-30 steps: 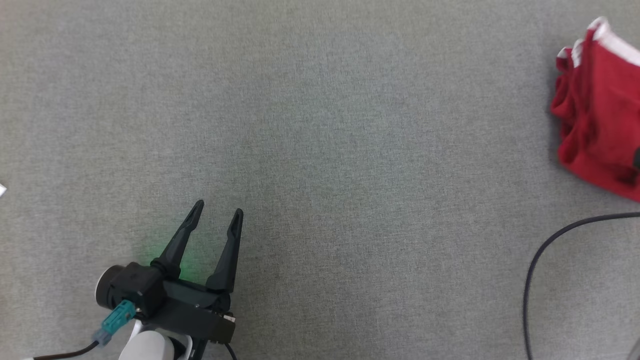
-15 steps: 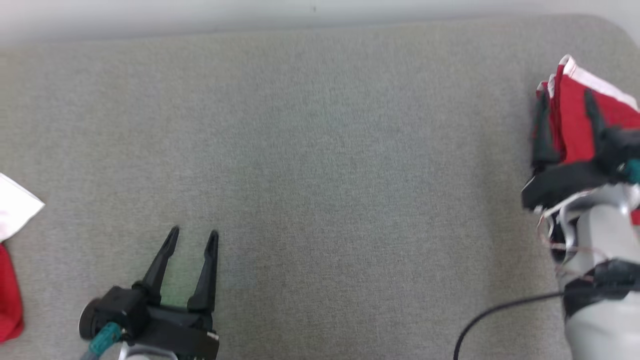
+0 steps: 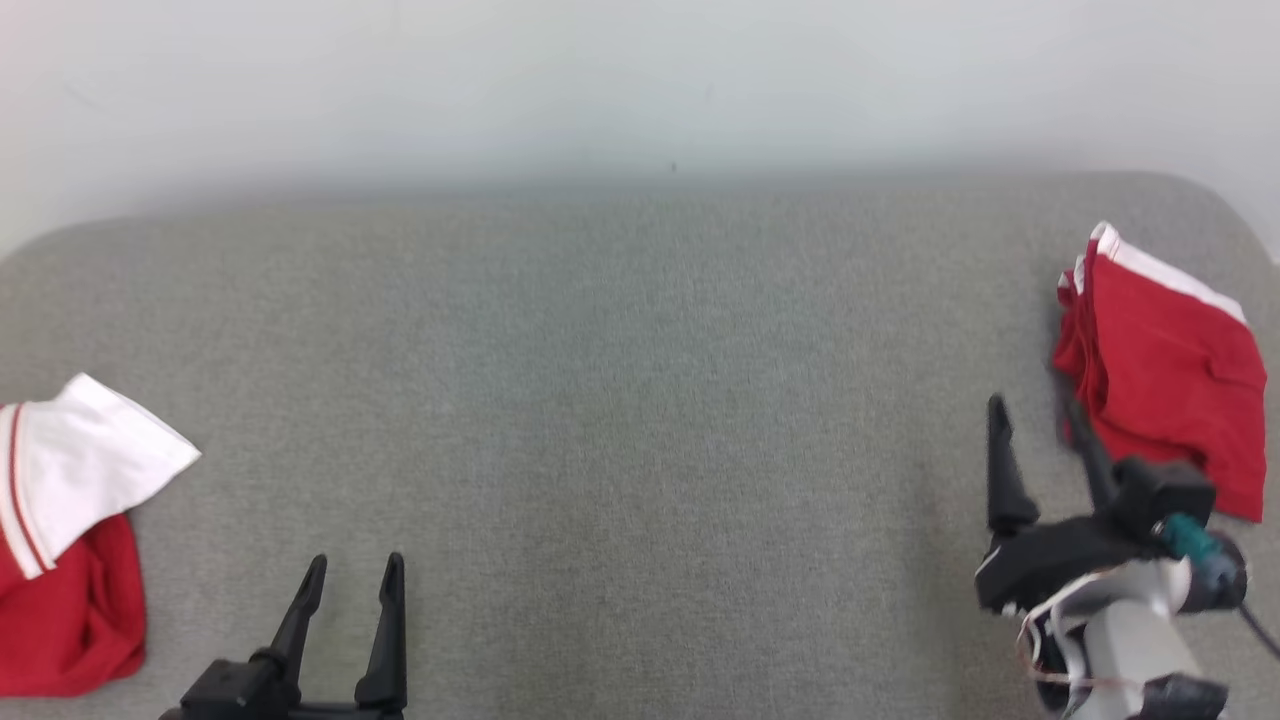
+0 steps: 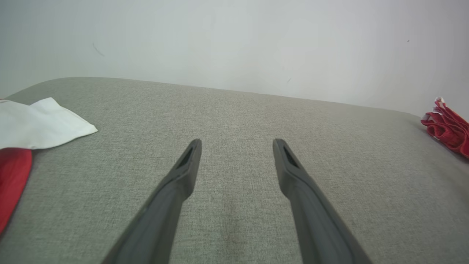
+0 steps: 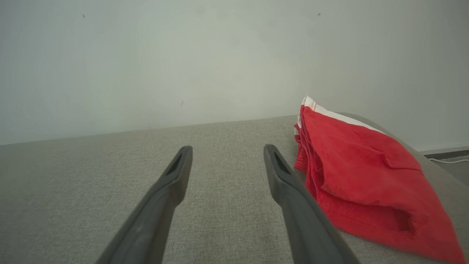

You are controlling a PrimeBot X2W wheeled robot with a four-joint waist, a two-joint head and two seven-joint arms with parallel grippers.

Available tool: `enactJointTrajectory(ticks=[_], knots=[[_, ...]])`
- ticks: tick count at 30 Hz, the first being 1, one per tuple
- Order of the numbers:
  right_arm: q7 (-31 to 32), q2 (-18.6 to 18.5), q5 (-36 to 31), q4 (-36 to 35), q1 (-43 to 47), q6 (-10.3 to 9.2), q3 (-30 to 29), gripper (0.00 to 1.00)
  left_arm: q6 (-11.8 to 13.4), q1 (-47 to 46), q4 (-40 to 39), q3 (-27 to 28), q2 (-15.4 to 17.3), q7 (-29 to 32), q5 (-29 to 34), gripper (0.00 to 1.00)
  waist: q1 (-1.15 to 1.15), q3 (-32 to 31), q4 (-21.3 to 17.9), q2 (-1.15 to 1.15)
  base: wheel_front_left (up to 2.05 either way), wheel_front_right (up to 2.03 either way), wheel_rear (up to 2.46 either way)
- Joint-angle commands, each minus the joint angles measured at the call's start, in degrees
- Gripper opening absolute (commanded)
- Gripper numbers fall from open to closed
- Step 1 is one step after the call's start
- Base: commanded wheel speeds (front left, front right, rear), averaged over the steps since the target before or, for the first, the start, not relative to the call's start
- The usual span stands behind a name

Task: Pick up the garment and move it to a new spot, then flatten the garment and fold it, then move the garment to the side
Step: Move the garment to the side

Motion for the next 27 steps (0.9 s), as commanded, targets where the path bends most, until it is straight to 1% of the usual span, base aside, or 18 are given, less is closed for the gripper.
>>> enactJointTrajectory(ticks=[1, 10, 14, 20, 27], knots=[[0.0, 0.5, 0.2, -0.4, 1.3, 0.02, 0.4, 1.0, 0.3, 1.2, 0.1, 0.3, 0.0, -0.1, -0.6, 1.0, 0.02, -2.8, 1.2, 0.01, 0.0, 0.0, 0.0], [0.0, 3.2, 0.0, -3.4, 8.6, 0.02, 3.2, 1.0, 2.3, 4.2, -0.3, 2.1, 0.0, -0.1, 1.3, 1.0, 0.02, -4.9, 2.3, 0.01, 0.0, 0.0, 0.0], [0.0, 4.1, 0.0, -5.5, 11.3, 0.02, 2.6, 1.0, 3.2, 5.0, -0.2, 3.0, 0.0, -0.1, 1.5, 1.0, 0.02, -5.2, 2.8, 0.01, 0.0, 0.0, 0.0], [0.0, 4.9, -2.4, -9.6, 14.6, 0.02, 3.3, 1.0, 3.6, 6.3, -1.3, 4.3, 0.0, -0.1, 2.4, 1.0, 0.02, -5.2, 2.7, 0.01, 0.0, 0.0, 0.0], [0.0, 5.2, -2.5, -13.0, 18.3, 0.02, 2.7, 1.0, 4.2, 7.2, -2.7, 4.7, 0.0, -0.1, 2.2, 1.0, 0.02, -5.3, 2.9, 0.01, 0.0, 0.0, 0.0]])
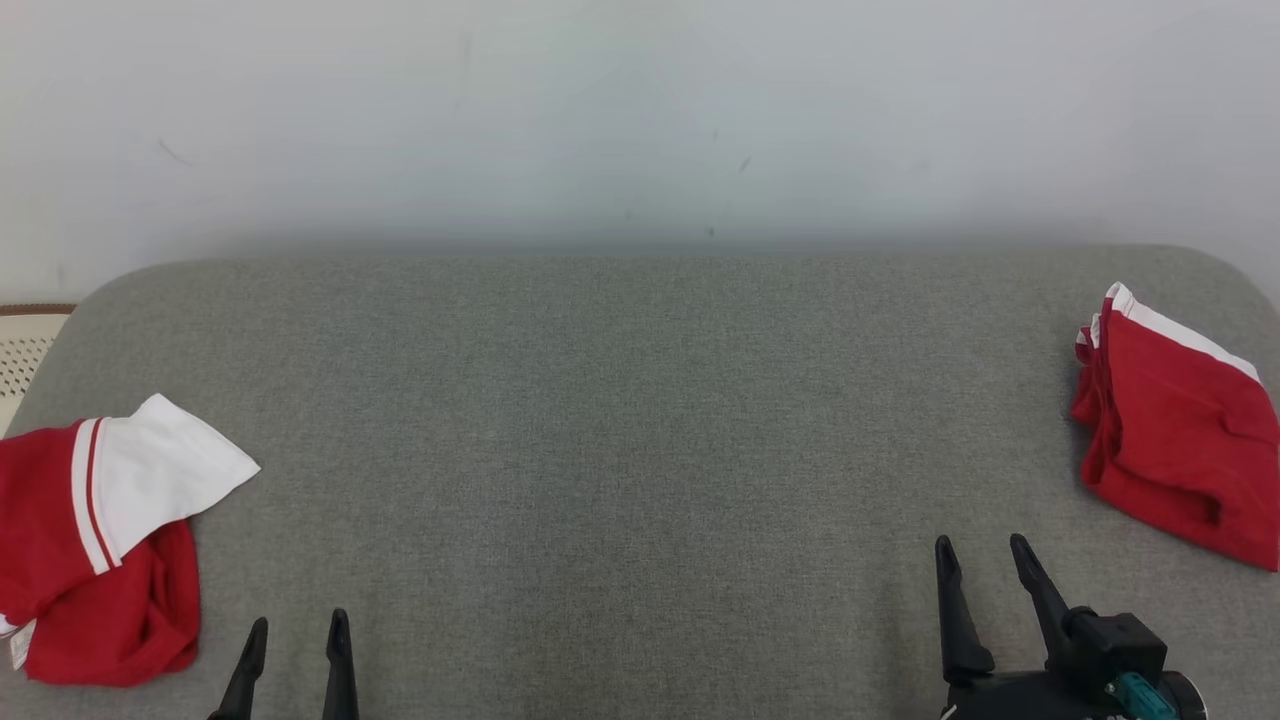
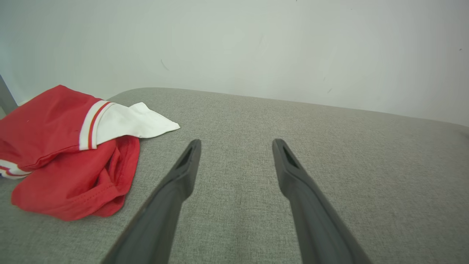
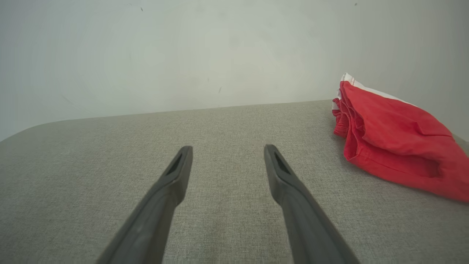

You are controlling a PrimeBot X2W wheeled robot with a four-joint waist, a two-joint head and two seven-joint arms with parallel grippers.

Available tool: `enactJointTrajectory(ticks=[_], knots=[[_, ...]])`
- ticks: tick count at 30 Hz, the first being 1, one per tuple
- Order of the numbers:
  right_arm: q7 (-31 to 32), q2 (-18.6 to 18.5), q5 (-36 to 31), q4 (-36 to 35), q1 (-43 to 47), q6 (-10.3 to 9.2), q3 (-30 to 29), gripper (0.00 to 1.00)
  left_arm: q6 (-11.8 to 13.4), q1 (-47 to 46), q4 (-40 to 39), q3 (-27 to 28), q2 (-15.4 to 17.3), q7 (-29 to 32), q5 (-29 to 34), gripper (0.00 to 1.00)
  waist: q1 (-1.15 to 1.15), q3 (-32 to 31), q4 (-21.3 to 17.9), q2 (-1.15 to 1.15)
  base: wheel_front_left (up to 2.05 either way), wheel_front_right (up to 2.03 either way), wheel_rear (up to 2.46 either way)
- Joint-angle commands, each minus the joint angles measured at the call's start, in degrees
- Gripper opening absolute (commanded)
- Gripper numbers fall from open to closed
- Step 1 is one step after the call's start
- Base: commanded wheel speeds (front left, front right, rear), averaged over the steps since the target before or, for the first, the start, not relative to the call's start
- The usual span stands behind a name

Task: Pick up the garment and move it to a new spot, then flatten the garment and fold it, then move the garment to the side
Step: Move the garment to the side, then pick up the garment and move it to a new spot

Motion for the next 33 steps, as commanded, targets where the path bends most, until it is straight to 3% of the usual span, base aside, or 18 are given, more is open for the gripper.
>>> enactJointTrajectory(ticks=[1, 22, 33], knots=[[0.0, 0.2, 0.4, -1.0, 1.5, 0.02, 0.0, 1.0, 0.3, 1.2, -0.6, 0.1, 0.0, -0.1, 0.1, 1.0, 0.0, 0.1, 0.1, 0.0, 0.0, 0.0, 0.0], [0.0, 0.2, 0.3, -3.2, 1.4, 0.02, 1.8, 1.0, 0.8, -0.2, -0.2, 0.8, 0.0, -0.1, -0.3, 1.0, 0.0, 2.3, 1.6, 0.0, 0.0, 0.0, 0.0], [0.0, 0.1, -0.2, -2.0, -2.2, 0.02, 4.3, 1.0, 1.7, -2.6, 0.0, 3.7, 0.0, -0.1, -1.4, 1.0, 0.0, 5.7, 10.2, 0.0, 0.0, 0.0, 0.0]])
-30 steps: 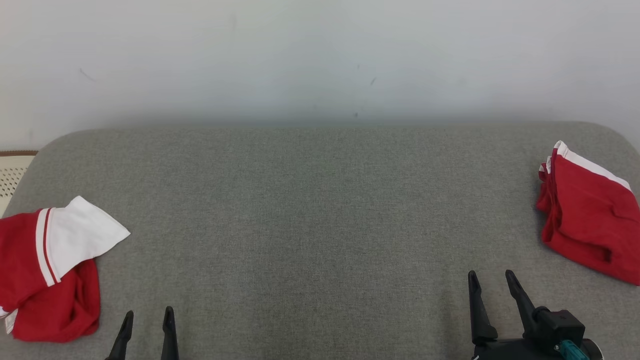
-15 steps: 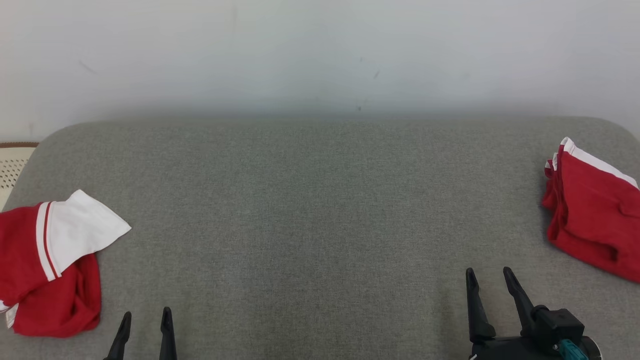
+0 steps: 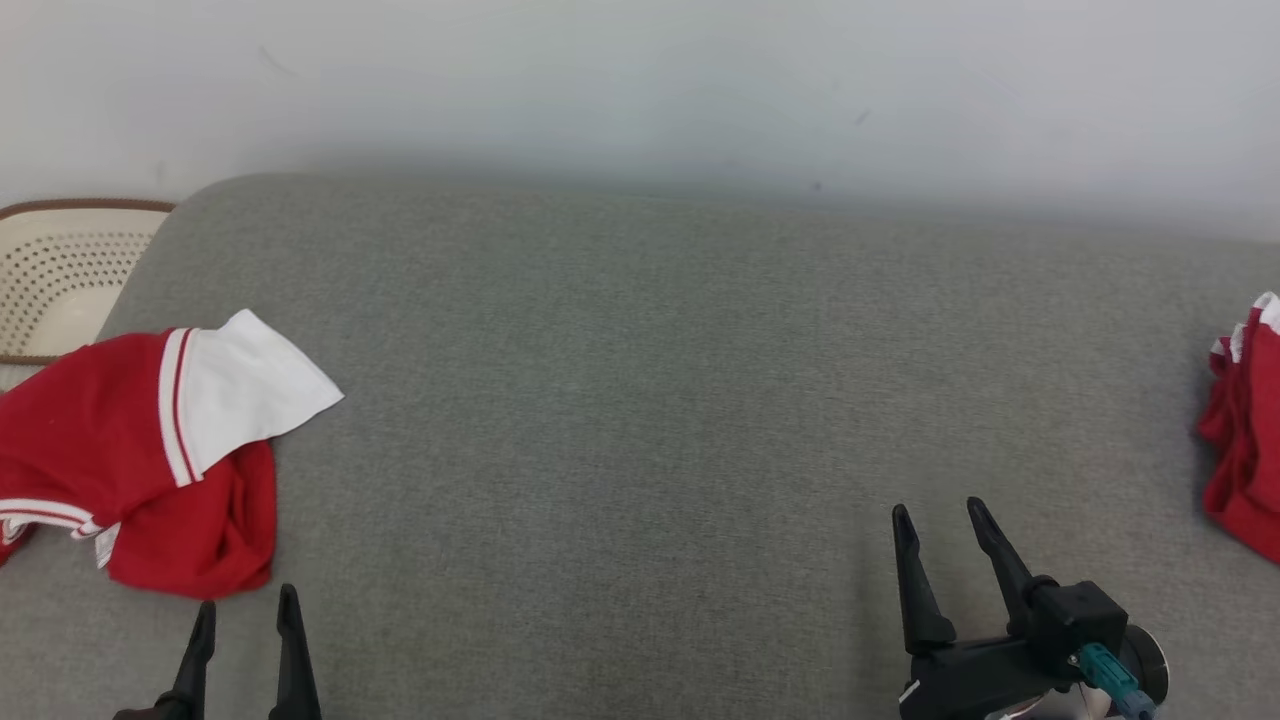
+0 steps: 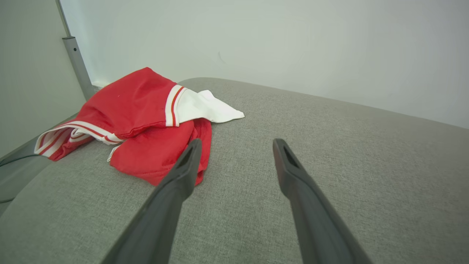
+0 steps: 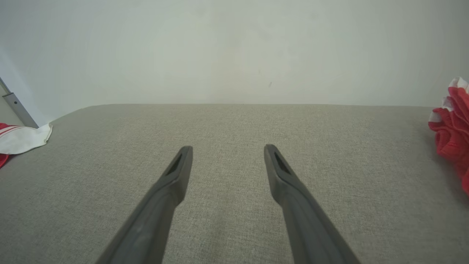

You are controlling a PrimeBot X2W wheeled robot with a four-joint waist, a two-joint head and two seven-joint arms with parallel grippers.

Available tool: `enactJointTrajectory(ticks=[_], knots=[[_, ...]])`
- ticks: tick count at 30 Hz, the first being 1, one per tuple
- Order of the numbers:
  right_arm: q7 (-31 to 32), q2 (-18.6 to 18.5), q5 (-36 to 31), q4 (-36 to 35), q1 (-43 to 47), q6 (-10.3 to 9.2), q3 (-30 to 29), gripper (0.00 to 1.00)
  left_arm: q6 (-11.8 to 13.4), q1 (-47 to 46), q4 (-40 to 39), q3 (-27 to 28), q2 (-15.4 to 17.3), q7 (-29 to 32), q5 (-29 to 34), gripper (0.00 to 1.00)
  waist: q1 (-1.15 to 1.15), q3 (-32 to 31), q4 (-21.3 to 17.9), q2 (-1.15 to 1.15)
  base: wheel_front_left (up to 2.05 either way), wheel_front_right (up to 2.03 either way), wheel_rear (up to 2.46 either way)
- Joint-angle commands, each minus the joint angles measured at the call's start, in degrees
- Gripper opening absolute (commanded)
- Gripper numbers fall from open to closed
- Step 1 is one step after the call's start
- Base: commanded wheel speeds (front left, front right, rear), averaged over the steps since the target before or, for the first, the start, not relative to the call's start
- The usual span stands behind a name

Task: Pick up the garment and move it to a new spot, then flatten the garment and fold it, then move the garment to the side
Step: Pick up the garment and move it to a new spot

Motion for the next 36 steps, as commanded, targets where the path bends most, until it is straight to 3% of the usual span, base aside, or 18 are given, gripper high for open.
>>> enactJointTrajectory(ticks=[1, 19, 30, 36], knots=[[0.0, 0.0, 0.1, 0.2, -1.0, 0.02, 0.6, 1.0, -0.1, -0.8, 0.2, 0.6, 0.0, -0.1, -0.6, 1.0, -0.01, 1.6, 4.0, 0.0, 0.0, 0.0, 0.0], [0.0, 0.0, -0.3, 3.3, -2.3, 0.02, 2.6, 1.0, -0.6, -0.3, 3.2, 1.8, 0.0, -0.1, -3.0, 1.0, -0.01, 2.4, 14.2, 0.0, 0.0, 0.0, 0.0], [0.0, 0.0, -1.5, 3.5, -1.7, 0.02, 4.3, 1.0, -0.8, 1.0, 4.4, 1.6, 0.0, -0.1, -3.5, 1.0, -0.01, 0.9, 15.7, 0.0, 0.0, 0.0, 0.0], [0.0, 0.0, -1.9, 3.1, -2.0, 0.02, 4.5, 1.0, -2.4, 0.3, 5.0, 2.1, 0.0, -0.1, -5.5, 1.0, -0.01, 1.8, 15.2, 0.0, 0.0, 0.0, 0.0]])
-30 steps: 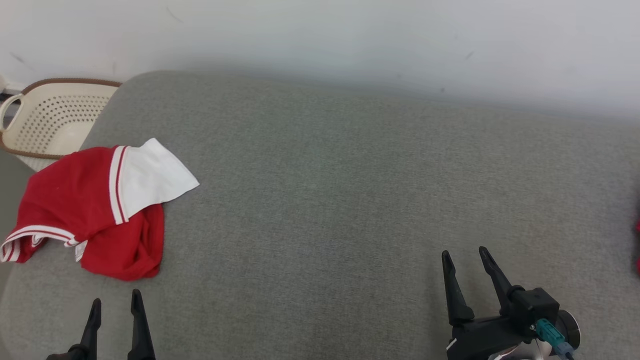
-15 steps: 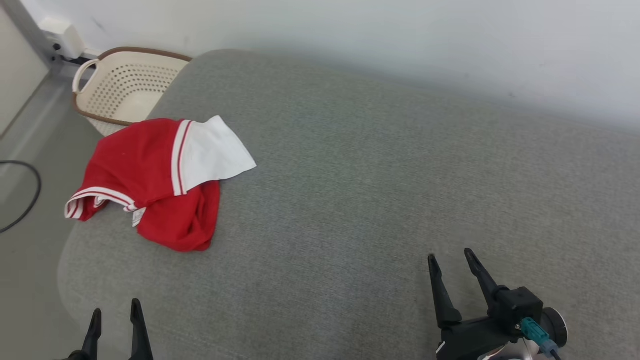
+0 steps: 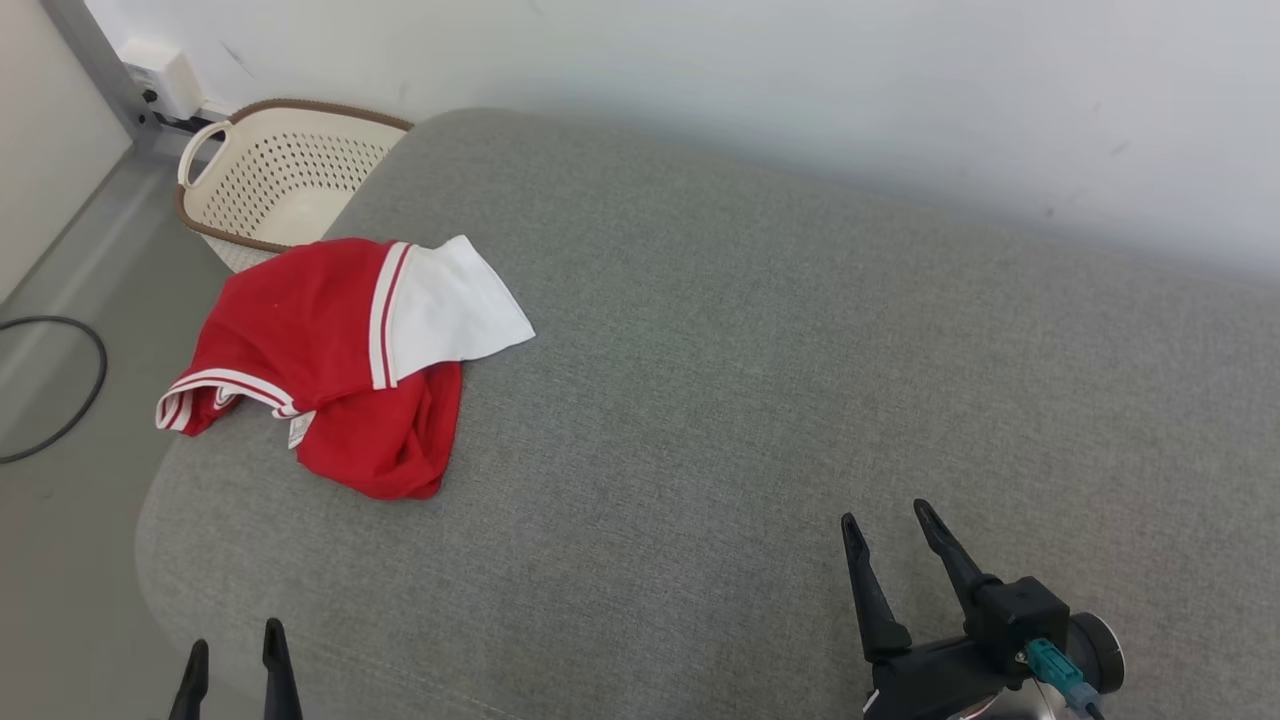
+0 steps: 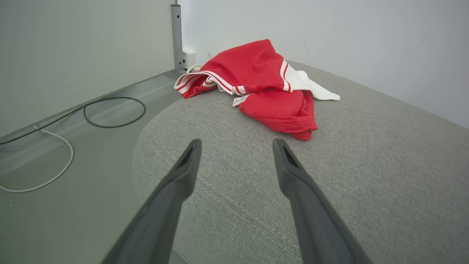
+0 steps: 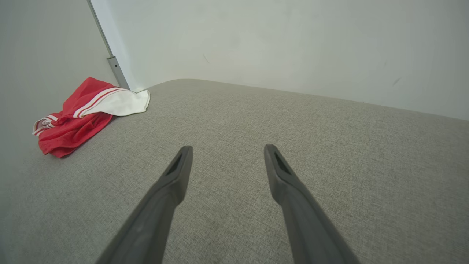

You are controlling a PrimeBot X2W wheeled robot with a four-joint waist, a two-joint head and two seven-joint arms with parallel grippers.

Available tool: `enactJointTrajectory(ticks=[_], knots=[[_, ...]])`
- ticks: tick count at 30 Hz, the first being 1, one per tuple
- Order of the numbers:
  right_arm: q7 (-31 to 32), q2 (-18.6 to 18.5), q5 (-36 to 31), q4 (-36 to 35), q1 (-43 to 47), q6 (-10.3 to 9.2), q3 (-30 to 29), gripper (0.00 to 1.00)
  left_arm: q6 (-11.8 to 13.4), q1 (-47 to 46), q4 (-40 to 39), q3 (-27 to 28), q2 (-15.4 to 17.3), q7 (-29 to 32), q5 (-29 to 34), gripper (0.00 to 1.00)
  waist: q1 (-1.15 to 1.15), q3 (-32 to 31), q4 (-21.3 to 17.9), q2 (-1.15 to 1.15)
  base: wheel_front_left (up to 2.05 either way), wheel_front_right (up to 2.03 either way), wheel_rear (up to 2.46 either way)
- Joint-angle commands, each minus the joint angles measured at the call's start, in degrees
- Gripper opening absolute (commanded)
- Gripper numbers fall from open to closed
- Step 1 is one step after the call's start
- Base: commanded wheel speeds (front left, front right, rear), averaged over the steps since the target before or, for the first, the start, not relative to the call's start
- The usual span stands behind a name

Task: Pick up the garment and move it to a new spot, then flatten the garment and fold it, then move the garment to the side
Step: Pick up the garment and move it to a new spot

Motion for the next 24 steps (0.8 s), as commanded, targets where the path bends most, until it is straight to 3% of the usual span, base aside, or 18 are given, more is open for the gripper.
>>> enactJointTrajectory(ticks=[1, 13, 24], knots=[[0.0, -0.1, -0.5, -0.1, -0.4, 0.02, 0.1, 1.0, -0.2, -0.6, 0.4, 0.4, 0.0, -0.1, 0.0, 1.0, 0.0, 0.9, -0.5, 0.0, 0.0, 0.0, 0.0], [0.0, -2.7, -2.0, -3.6, -3.9, 0.02, -0.1, 1.0, -5.6, -15.3, 7.6, 7.5, 0.6, -0.1, 0.8, 1.0, 0.0, 9.1, -4.0, 0.0, 0.0, 0.0, 0.0], [0.0, -5.5, -3.1, -6.3, -6.9, 0.02, 0.9, 1.0, -7.8, -31.0, 20.8, 9.9, 6.6, -0.1, 3.4, 1.0, 0.0, 15.6, -8.5, 0.0, 0.0, 0.0, 0.0]])
